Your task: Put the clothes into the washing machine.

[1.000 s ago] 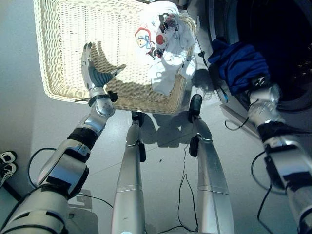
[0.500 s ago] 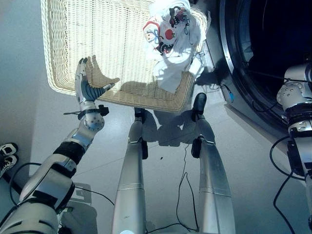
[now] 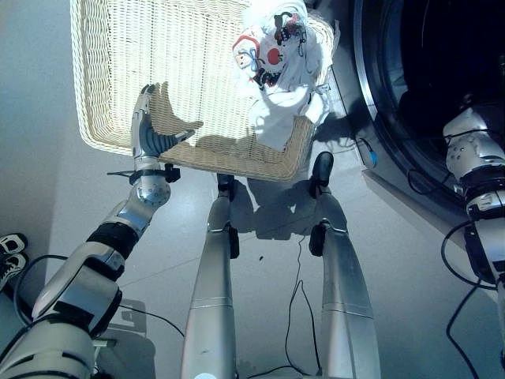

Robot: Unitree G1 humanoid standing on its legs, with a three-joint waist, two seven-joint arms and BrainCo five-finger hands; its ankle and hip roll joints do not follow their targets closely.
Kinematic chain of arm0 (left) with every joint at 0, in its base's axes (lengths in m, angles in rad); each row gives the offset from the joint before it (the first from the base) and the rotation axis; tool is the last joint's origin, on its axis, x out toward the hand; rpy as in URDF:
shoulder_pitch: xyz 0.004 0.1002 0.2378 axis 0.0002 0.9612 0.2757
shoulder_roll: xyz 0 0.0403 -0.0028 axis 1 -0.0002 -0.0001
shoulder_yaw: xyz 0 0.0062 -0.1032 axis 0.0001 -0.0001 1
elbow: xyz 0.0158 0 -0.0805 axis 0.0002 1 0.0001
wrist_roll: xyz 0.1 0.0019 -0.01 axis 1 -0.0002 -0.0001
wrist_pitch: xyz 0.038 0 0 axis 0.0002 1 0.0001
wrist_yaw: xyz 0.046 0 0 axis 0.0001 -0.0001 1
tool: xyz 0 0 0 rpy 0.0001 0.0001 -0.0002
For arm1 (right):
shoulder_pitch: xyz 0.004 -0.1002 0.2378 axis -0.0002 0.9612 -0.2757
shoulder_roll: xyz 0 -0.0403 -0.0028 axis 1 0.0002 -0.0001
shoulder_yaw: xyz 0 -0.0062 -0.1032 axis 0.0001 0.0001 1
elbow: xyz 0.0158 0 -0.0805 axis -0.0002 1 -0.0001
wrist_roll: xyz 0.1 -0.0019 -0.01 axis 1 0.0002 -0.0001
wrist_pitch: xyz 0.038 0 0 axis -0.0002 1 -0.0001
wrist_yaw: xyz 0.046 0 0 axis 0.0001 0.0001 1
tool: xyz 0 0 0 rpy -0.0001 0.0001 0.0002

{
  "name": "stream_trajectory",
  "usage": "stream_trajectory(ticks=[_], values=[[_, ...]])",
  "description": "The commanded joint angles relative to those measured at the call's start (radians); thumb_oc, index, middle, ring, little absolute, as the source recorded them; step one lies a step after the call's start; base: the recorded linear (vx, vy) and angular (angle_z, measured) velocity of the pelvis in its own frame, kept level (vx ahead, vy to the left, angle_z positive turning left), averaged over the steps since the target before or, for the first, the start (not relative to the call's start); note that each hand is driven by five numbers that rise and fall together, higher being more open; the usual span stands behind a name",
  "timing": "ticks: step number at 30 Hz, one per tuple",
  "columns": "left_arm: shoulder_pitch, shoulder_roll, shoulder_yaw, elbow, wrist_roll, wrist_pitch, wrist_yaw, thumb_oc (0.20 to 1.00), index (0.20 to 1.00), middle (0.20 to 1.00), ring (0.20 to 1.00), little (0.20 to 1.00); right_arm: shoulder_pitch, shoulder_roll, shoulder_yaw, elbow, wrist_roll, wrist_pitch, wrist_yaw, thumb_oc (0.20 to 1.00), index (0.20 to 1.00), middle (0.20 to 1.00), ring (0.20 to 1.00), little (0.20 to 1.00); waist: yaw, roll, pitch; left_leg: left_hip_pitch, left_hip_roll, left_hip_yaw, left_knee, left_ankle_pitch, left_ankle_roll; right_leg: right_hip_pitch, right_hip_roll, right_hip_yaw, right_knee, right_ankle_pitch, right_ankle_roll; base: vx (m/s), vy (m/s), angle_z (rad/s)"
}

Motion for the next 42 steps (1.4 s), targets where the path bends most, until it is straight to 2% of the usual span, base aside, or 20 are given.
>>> stream_trajectory(ticks=[1, 6, 12, 14, 23, 29, 33, 37, 42], values=[[-0.037, -0.012, 0.010, -0.034, 0.002, -0.062, -0.005, 1.000, 1.000, 1.000, 1.000, 1.000, -0.092, -0.183, 0.057, -0.073, -0.149, 0.043, -0.030, 1.000, 1.000, 1.000, 1.000, 1.000, 0.001, 0.015, -0.021, 0.028, -0.106, 0.008, -0.002, -0.043, 0.077, 0.050, 0.078, -0.105, 0.019, -0.028, 0.059, 0.00, 0.000, 0.00], [-0.067, -0.036, 0.025, -0.040, -0.074, -0.057, 0.017, 1.000, 1.000, 1.000, 1.000, 1.000, -0.069, -0.129, 0.089, -0.168, -0.327, 0.077, -0.031, 1.000, 1.000, 1.000, 1.000, 1.000, -0.001, 0.019, -0.021, 0.023, -0.106, 0.014, -0.002, -0.046, 0.080, 0.041, 0.071, -0.109, 0.026, -0.035, 0.062, 0.00, 0.000, 0.00], [-0.067, -0.057, 0.051, -0.033, -0.105, -0.055, 0.014, 1.000, 1.000, 1.000, 1.000, 1.000, -0.042, -0.098, 0.090, -0.227, -0.396, 0.089, -0.032, 1.000, 1.000, 1.000, 1.000, 1.000, -0.003, 0.021, -0.021, 0.019, -0.105, 0.018, -0.004, -0.045, 0.081, 0.034, 0.070, -0.109, 0.031, -0.039, 0.063, 0.00, 0.000, 0.00], [-0.037, -0.103, 0.124, -0.020, -0.173, -0.075, 0.022, 1.000, 1.000, 1.000, 1.000, 1.000, 0.084, -0.011, 0.027, -0.347, -0.481, 0.057, -0.022, 1.000, 1.000, 1.000, 1.000, 1.000, -0.013, 0.020, -0.021, 0.012, -0.104, 0.025, -0.006, -0.048, 0.078, 0.021, 0.072, -0.104, 0.036, -0.048, 0.063, -0.01, 0.002, 0.02], [-0.016, -0.146, 0.199, -0.028, -0.189, -0.061, 0.058, 1.000, 1.000, 1.000, 1.000, 1.000, 0.220, 0.065, 0.002, -0.555, -0.736, 0.088, 0.020, 1.000, 1.000, 1.000, 1.000, 1.000, -0.030, 0.017, -0.021, -0.004, -0.101, 0.036, -0.004, -0.043, 0.079, -0.001, 0.078, -0.097, 0.055, -0.057, 0.062, 0.00, 0.000, 0.00], [-0.001, -0.173, 0.233, -0.032, -0.163, -0.066, 0.090, 1.000, 1.000, 1.000, 1.000, 1.000, 0.293, 0.118, 0.012, -0.648, -0.878, 0.021, 0.048, 1.000, 1.000, 1.000, 1.000, 1.000, -0.037, 0.017, -0.021, -0.006, -0.100, 0.044, -0.007, -0.037, 0.078, -0.005, 0.081, -0.093, 0.056, -0.058, 0.062, 0.00, 0.000, 0.00], [0.002, -0.188, 0.249, -0.040, -0.140, -0.061, 0.108, 1.000, 1.000, 1.000, 1.000, 1.000, 0.304, 0.140, 0.046, -0.710, -1.011, -0.017, 0.106, 1.000, 1.000, 1.000, 1.000, 1.000, -0.039, 0.016, -0.021, -0.005, -0.101, 0.045, -0.012, -0.032, 0.077, -0.004, 0.083, -0.092, 0.052, -0.058, 0.061, 0.00, 0.000, 0.00], [0.002, -0.199, 0.255, -0.050, -0.129, -0.052, 0.118, 1.000, 1.000, 1.000, 1.000, 1.000, 0.288, 0.153, 0.109, -0.765, -1.106, -0.047, 0.141, 1.000, 1.000, 1.000, 1.000, 1.000, -0.036, 0.017, -0.021, -0.005, -0.102, 0.045, -0.009, -0.026, 0.076, -0.003, 0.085, -0.090, 0.057, -0.059, 0.060, 0.00, -0.003, 0.01], [-0.028, -0.214, 0.252, -0.033, -0.129, -0.048, 0.097, 1.000, 1.000, 1.000, 1.000, 1.000, 0.186, 0.179, 0.218, -0.751, -1.158, -0.052, 0.171, 1.000, 1.000, 1.000, 1.000, 1.000, -0.017, 0.022, -0.021, -0.012, -0.109, 0.039, -0.001, -0.020, 0.073, -0.005, 0.078, -0.099, 0.057, -0.057, 0.059, 0.01, -0.026, 0.01]])
